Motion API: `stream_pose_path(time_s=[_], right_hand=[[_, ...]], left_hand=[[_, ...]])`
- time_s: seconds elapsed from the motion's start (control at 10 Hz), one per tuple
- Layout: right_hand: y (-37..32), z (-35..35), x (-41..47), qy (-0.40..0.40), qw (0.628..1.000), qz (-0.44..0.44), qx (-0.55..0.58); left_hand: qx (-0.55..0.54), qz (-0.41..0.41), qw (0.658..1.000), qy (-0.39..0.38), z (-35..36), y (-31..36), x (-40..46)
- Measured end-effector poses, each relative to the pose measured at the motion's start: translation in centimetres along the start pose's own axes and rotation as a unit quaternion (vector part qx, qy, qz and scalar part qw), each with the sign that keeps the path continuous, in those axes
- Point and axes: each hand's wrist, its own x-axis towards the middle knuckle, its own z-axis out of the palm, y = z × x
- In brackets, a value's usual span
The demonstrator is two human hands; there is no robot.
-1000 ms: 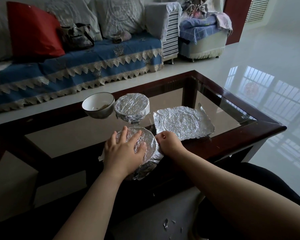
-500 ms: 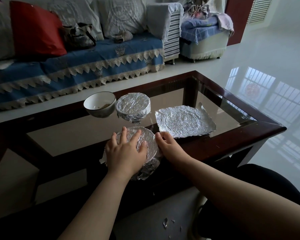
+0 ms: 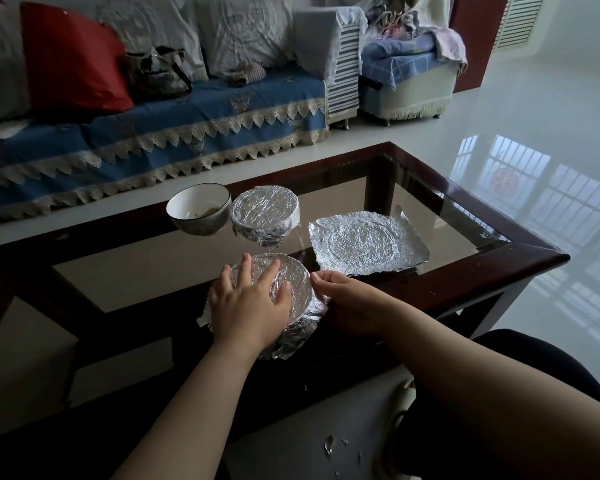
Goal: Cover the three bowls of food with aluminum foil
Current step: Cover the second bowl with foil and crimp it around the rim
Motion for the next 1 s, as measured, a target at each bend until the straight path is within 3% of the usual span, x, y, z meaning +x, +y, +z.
stream_pose_path(time_s=[0.2,0.4,0.8,1.0], right_hand=[[1.0,-0.8,0.9,0.114,0.979,0.02,0.171],[1.4,-0.6,0.6,0.133,0.978,-0.021,0.16],[1.4,-0.4,0.2,0.034,0.993,-0.004,0.115],[2.2,-0.1,0.7,0.112,0.989,-0.018,0.092]], left_hand=[[0.0,-0.001,1.0,0.006,0.1,0.0,0.1],[0.002,-0.001,1.0,0.005,0.1,0.0,0.0],[0.001,0.0,1.0,0.004,0.1,0.1,0.0],[0.007,0.0,1.0,0.002,0.0,0.0,0.0]])
